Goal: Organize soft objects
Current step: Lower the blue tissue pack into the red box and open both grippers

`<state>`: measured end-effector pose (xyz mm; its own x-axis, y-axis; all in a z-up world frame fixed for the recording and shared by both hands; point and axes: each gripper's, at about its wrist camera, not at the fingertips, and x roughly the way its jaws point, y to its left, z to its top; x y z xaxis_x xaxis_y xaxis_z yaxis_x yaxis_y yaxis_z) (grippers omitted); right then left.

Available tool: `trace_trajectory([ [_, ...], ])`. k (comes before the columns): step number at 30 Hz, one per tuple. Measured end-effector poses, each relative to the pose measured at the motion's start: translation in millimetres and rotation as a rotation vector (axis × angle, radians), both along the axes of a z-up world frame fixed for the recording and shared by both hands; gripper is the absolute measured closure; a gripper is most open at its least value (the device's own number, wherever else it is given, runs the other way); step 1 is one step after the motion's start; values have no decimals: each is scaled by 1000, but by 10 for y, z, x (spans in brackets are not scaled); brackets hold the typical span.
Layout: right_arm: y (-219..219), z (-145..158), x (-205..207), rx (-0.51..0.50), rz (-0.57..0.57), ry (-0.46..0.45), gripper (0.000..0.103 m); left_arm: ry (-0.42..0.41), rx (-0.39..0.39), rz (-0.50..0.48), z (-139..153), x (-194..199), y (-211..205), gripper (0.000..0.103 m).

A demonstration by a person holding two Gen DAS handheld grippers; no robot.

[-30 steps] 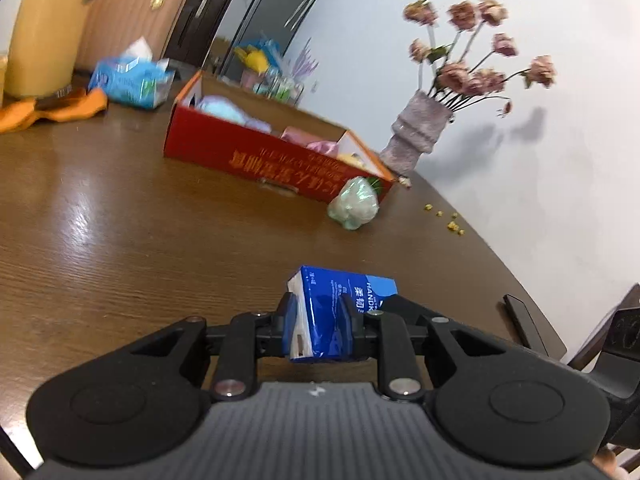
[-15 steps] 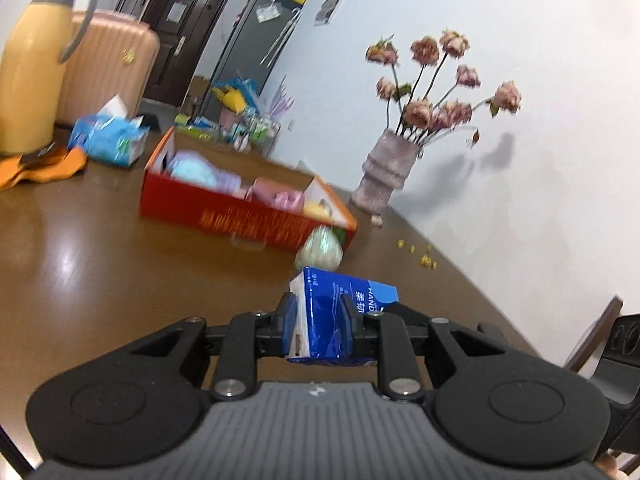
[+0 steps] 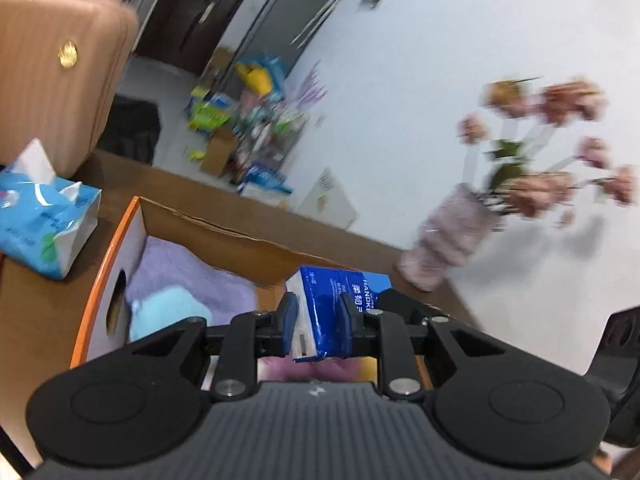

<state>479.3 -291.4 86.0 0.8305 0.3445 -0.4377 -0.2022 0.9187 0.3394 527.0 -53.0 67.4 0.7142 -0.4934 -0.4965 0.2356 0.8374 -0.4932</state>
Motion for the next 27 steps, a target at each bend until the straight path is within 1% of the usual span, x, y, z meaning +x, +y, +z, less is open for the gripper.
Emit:
trace_trajectory([
  [2, 20, -174, 467, -2, -1, 70, 93, 68, 17, 15, -212, 425, -21, 81],
  [4, 52, -387, 869, -19, 4, 142, 93, 130, 34, 19, -414, 741, -36, 81],
  [5, 64, -493, 1047, -25, -2, 184, 93, 167, 59, 4, -524, 932, -81, 81],
  [6, 90, -593, 1219, -56, -7, 228, 93, 193, 79, -15, -622, 1058, -109, 81],
  [7, 102, -674, 1347, -71, -7, 265, 93, 224, 92, -19, -708, 1163, -128, 81],
  [9, 110, -837, 1562, -55, 3, 348, 93, 264, 145, -32, -855, 1306, -168, 81],
  [10, 125, -903, 1633, -64, 1, 382, 92, 262, 157, -51, -900, 1331, -181, 80],
  [11, 152, -951, 1665, -80, 1, 397, 92, 258, 162, -55, -904, 1339, -184, 79],
  [13, 165, -932, 1675, -83, 0, 387, 92, 256, 165, -70, -896, 1349, -190, 79],
  [15, 199, -935, 1662, -97, -3, 389, 92, 263, 153, -75, -925, 1371, -176, 76],
  [16, 215, -928, 1660, -106, -4, 386, 90, 267, 145, -72, -921, 1377, -182, 74],
  [19, 281, -830, 1584, -146, -3, 376, 89, 256, 173, -73, -832, 1289, -173, 67],
  [21, 248, -723, 1456, -136, 11, 359, 88, 220, 175, -59, -656, 1192, -135, 63],
  [22, 238, -608, 1378, -135, 12, 340, 83, 191, 174, -55, -552, 1121, -108, 62],
  [23, 209, -486, 1291, -137, 9, 319, 80, 163, 176, -54, -438, 1035, -77, 62],
  [25, 151, -215, 1079, -149, -1, 266, 70, 119, 189, -49, -203, 846, -8, 62],
  [27, 101, 16, 874, -176, -5, 231, 68, 79, 220, -28, 26, 623, 78, 62],
])
